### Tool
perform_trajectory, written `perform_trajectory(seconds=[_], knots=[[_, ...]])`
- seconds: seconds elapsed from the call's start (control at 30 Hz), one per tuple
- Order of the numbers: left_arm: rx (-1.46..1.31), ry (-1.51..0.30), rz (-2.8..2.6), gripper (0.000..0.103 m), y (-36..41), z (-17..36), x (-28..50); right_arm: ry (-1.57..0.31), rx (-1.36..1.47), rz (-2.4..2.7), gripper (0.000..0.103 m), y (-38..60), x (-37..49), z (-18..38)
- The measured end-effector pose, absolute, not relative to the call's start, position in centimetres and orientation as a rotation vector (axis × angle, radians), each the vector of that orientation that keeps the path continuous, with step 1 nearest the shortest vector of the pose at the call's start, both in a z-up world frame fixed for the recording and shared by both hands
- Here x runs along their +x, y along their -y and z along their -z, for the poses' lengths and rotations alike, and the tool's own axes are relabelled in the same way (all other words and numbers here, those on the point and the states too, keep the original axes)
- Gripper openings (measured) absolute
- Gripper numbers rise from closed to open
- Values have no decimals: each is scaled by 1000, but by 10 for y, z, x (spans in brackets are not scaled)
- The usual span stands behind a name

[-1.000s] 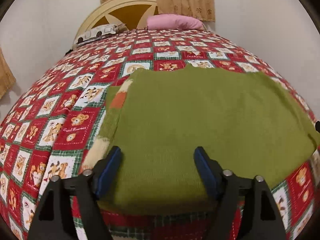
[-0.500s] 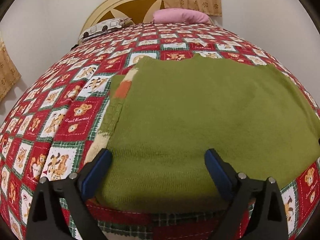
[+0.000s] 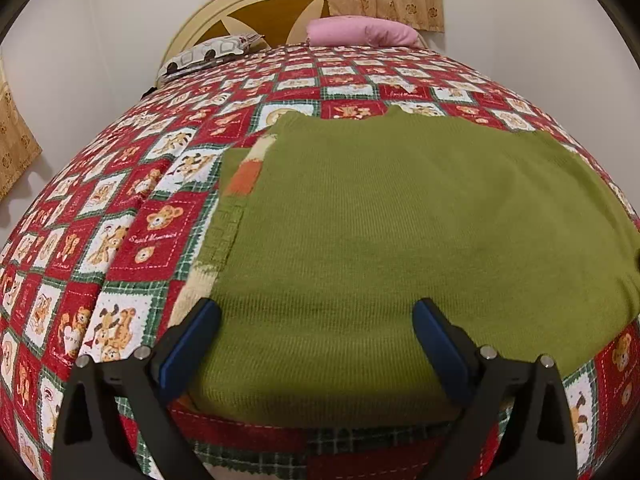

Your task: Fold small clothes

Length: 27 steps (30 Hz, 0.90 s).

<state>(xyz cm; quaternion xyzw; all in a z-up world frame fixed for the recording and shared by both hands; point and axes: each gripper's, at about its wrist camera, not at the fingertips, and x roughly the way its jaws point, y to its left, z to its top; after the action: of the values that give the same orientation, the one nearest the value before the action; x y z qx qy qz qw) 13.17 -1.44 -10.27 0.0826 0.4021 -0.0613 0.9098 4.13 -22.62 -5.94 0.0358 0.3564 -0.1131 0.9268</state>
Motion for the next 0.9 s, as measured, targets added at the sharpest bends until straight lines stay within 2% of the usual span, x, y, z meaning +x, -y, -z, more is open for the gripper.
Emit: perform_trajectory(seconds=[0.2,0.53,0.7,0.9], knots=[[171,-829,127,101,13,103,132,-813,39,199,25,196,63,104],[169,-834,122,101,12,100,132,-795,67,185,26,198,60,103],[150,-774,113,100,9,69,136,-785,100,169,26,203,58,103],[149,-730,60,100,14,48,196,-782,99,169,26,203,58,103]])
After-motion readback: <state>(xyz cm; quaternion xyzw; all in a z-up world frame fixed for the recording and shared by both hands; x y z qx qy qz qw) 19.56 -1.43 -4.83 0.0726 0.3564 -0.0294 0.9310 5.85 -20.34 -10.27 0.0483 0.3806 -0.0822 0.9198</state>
